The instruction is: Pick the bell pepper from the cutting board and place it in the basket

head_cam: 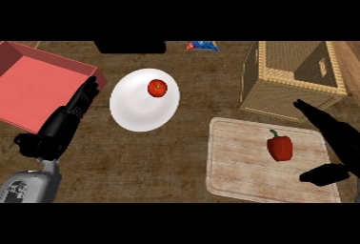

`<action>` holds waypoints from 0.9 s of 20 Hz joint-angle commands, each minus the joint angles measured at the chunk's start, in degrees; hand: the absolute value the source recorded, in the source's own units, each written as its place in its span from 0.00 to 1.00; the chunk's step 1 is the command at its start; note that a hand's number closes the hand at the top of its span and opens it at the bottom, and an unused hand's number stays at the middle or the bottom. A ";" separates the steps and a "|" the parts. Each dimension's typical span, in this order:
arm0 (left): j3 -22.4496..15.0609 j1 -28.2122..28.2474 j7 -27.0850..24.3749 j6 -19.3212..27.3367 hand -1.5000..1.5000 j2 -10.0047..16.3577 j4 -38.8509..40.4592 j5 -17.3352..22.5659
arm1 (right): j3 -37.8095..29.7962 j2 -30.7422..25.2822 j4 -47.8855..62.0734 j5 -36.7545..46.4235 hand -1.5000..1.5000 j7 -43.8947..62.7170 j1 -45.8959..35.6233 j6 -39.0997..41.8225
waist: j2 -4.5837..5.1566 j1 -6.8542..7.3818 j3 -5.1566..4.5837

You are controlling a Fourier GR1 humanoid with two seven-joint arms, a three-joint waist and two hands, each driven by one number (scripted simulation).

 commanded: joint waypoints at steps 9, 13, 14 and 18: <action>4.02 -3.70 0.45 -3.50 0.50 -1.11 2.60 -0.40 | 0.99 4.06 -1.85 8.84 0.00 2.77 -0.54 3.98 | 0.02 -0.11 -0.01; 2.06 0.71 -0.83 -2.11 0.50 -3.86 -0.08 -3.49 | 0.30 5.96 3.02 11.74 0.00 -0.92 -0.19 1.13 | 0.00 -0.01 0.00; 1.02 -0.31 4.45 -0.58 0.50 -4.45 -5.26 -4.06 | 3.21 8.94 1.49 13.13 0.00 3.69 -2.00 2.10 | -0.02 0.08 0.00; 3.53 0.30 3.12 -3.92 0.50 -2.86 -3.79 -2.53 | 3.35 10.10 7.85 16.83 0.00 -0.18 -2.39 -1.91 | 0.00 0.11 0.00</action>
